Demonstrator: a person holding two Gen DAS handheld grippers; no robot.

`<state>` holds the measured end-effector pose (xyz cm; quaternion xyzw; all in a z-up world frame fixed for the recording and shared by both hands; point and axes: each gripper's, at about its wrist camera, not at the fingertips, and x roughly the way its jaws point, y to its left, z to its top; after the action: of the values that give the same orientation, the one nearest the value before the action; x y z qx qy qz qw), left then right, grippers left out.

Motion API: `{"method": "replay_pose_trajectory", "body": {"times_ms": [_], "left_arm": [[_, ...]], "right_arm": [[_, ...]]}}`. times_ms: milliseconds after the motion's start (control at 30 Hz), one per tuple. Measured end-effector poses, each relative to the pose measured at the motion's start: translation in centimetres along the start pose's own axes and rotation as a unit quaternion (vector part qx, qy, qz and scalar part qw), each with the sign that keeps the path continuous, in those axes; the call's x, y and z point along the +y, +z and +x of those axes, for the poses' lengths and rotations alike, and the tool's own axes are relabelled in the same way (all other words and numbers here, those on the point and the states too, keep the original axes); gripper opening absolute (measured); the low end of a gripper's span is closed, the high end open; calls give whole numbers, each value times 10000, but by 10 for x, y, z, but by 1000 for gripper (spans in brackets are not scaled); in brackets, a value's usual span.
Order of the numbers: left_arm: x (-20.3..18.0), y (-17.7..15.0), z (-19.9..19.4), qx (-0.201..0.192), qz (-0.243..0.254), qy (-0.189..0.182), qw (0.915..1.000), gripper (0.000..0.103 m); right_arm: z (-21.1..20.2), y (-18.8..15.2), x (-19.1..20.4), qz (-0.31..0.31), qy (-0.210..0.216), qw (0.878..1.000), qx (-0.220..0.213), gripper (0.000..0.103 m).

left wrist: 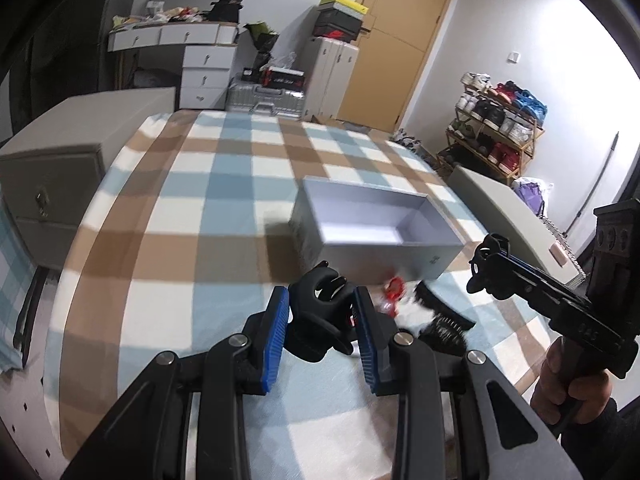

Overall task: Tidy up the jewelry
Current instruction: 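Lift the black claw clips with the left tool toward the silver box, then lower the clips into the silver box and open the left tool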

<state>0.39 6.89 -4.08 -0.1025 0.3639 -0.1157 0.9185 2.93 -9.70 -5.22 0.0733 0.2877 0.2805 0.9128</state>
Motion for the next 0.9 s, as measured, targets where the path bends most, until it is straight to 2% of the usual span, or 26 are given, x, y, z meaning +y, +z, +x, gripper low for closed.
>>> {"method": "replay_pose_trajectory", "body": {"times_ms": [333,633,900], "left_arm": [[-20,46,26,-188,255,-244,9992,27],[-31,65,63,17,362,-369,9987,27],[-33,70,85,283,289,-472,9981,26]], "right_arm": [[8,34,-18,140,306,9992,-231,55],[38,53,-39,121,307,9994,77,55],[66,56,-51,22,327,9987,387,55]]}}
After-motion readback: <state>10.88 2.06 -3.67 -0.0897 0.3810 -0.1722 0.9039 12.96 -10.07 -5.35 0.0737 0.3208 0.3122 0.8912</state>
